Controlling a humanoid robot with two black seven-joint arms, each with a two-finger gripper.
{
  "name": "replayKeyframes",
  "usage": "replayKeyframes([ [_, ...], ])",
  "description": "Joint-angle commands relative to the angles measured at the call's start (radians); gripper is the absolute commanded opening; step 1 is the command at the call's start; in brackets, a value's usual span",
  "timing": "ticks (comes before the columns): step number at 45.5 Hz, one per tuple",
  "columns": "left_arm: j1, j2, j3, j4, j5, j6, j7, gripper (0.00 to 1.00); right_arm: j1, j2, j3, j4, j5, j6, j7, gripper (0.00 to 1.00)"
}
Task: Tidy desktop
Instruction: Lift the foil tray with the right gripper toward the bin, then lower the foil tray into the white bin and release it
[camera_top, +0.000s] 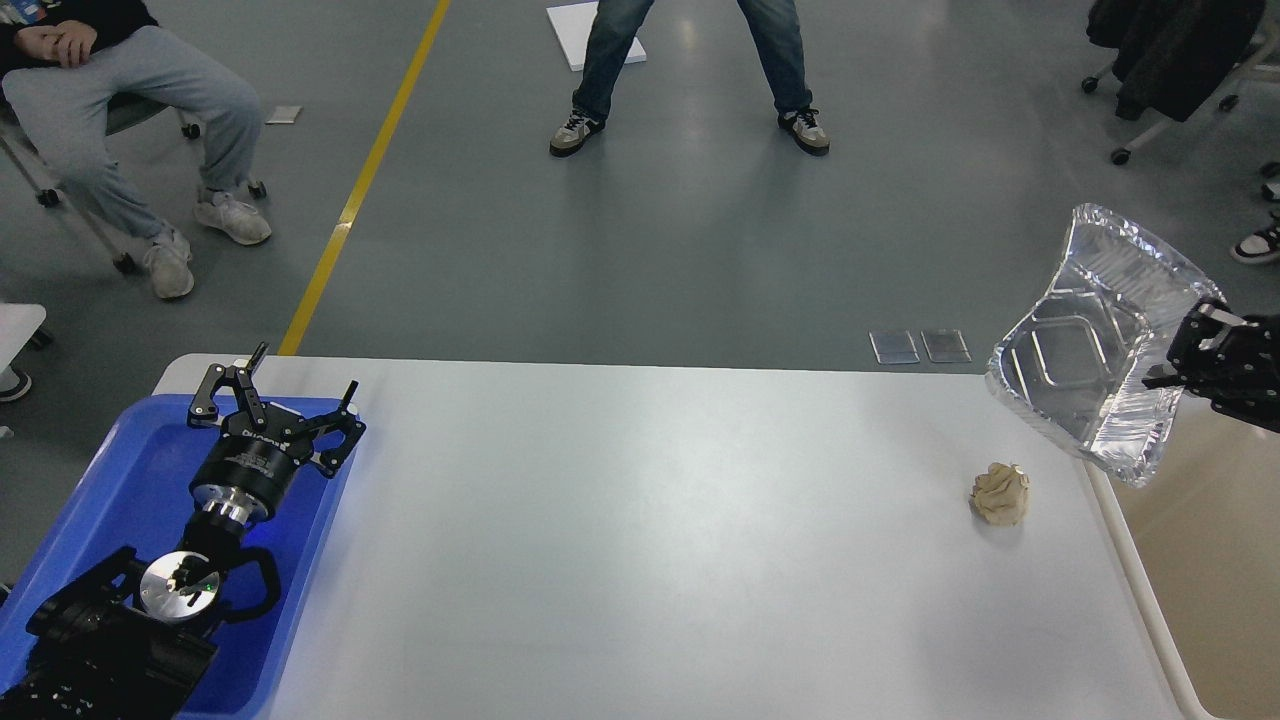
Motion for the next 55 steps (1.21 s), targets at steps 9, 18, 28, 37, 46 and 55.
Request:
replayKeyframes([
  [9,0.0,0.0,0.0,0.0,-0.002,0.0,0.0,1.0,-0.372,-0.066,0.216,-0.159,0.338,-0.085,0.007,0.0],
  [18,0.0,0.0,-0.001,0.0,0.0,0.0,0.001,1.0,-0.59,-0.003,0.386,-0.259,0.419,-0.11,0.007,0.0],
  [28,0.0,0.0,0.0,0.0,-0.002,0.0,0.0,1.0,-0.811,0.089,0.593,-0.444,0.422,-0.16,0.007,0.0],
  [37,0.0,0.0,-0.001,0.0,0.0,0.0,0.0,1.0,-0.928,0.169,0.681,-0.599,0.422,-0.163,0.007,0.0],
  [46,0.0,0.0,0.0,0.0,-0.002,0.0,0.0,1.0,-1.01,0.261,0.754,-0.721,0.422,-0.246,0.007,0.0],
  [55,0.0,0.0,0.0,0.0,-0.002,0.0,0.0,1.0,-1.06,0.296,0.831,-0.806,0.413,-0.298,0.007,0.0],
])
